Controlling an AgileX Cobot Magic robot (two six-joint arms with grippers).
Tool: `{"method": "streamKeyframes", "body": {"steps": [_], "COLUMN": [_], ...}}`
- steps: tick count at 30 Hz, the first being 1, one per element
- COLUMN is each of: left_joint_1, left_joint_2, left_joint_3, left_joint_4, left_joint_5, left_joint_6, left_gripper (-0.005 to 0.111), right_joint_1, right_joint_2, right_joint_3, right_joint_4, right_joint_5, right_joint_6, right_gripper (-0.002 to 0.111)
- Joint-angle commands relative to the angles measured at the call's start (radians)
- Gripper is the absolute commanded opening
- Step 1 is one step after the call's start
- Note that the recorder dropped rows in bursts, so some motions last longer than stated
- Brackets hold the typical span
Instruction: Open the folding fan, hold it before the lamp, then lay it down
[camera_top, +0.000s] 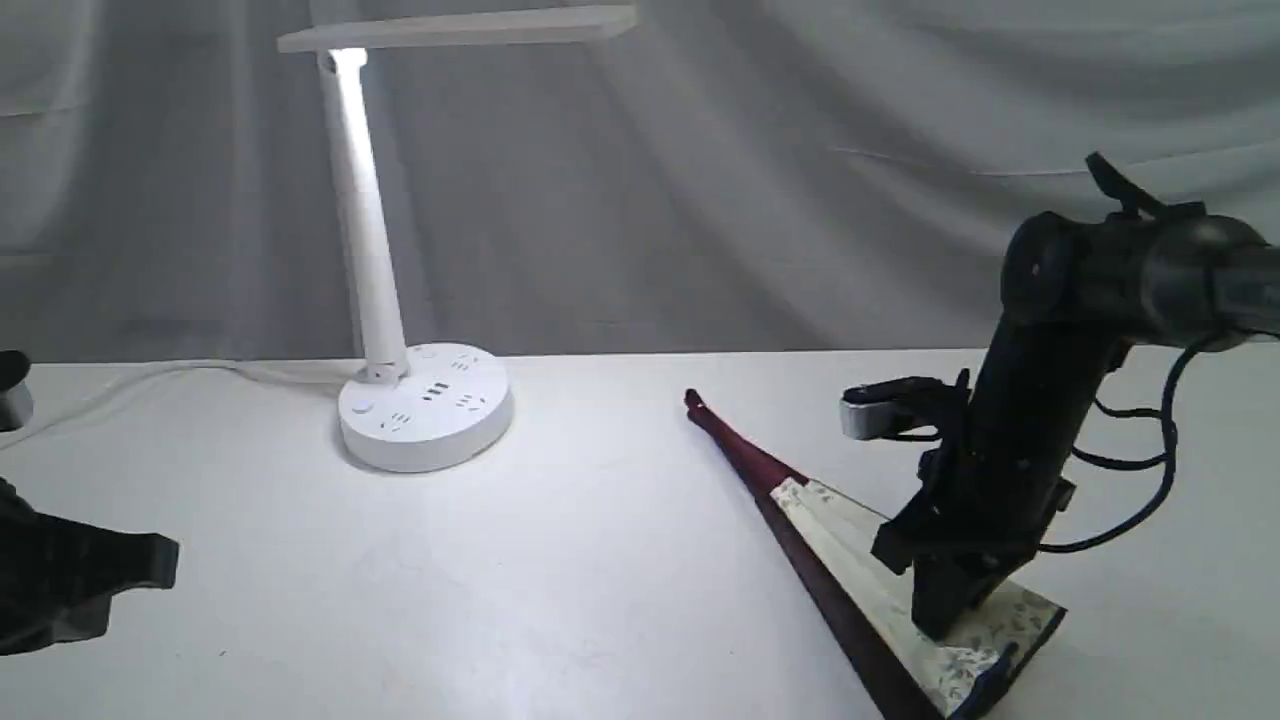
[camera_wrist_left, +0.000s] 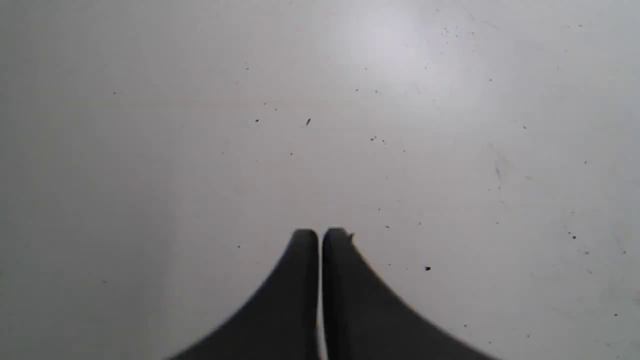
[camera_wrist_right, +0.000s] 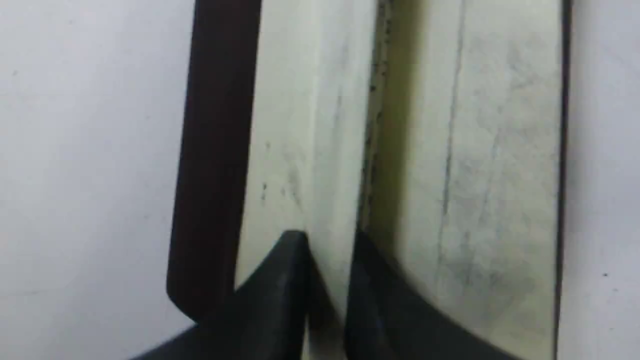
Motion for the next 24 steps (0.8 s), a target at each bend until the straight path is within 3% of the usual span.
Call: {"method": "streamKeyframes", "body": {"steps": [1,7,10,13,19,24], "left_joint_1": [-0.006,-0.006,-0.006,-0.006,-0.006,-0.006], "left_joint_2": [-0.001,-0.001,-0.001,-0.001,-0.001,-0.001], "left_joint_3": [-0.005,-0.005,-0.005,-0.005,-0.005,-0.005], "left_joint_4": [-0.001,-0.001,-0.001,-0.001,-0.006,-0.013], "left_joint_5": [0.009,0.012,0.029,0.036,0.032,0.023], "left_joint_6": [0.031,0.031,0.031,0.031,0.032,0.049], "left_gripper": [0.000,0.000,0.000,0.000,0.000,0.000], "right_joint_1": [0.013,0.063,0.086,0.093,0.091,0.097], "right_joint_2": [-0.049,-0.090,-0.087,-0.087,-0.087,-0.080], "right_joint_3": [0.044,0.101,0.107,0.107,0.107,0.107], "right_joint_4": [0.016,-0.053,-0.178,-0.298,-0.500,-0.500], "right_joint_5": [0.006,0.006,0.006,0.004,-0.187,-0.381], "right_joint_6": [-0.108,-0.397,-0.540,-0.575,-0.575,-0.580], "right_gripper": [0.012,0.012,0.012,0.012,0.012,0.025]}}
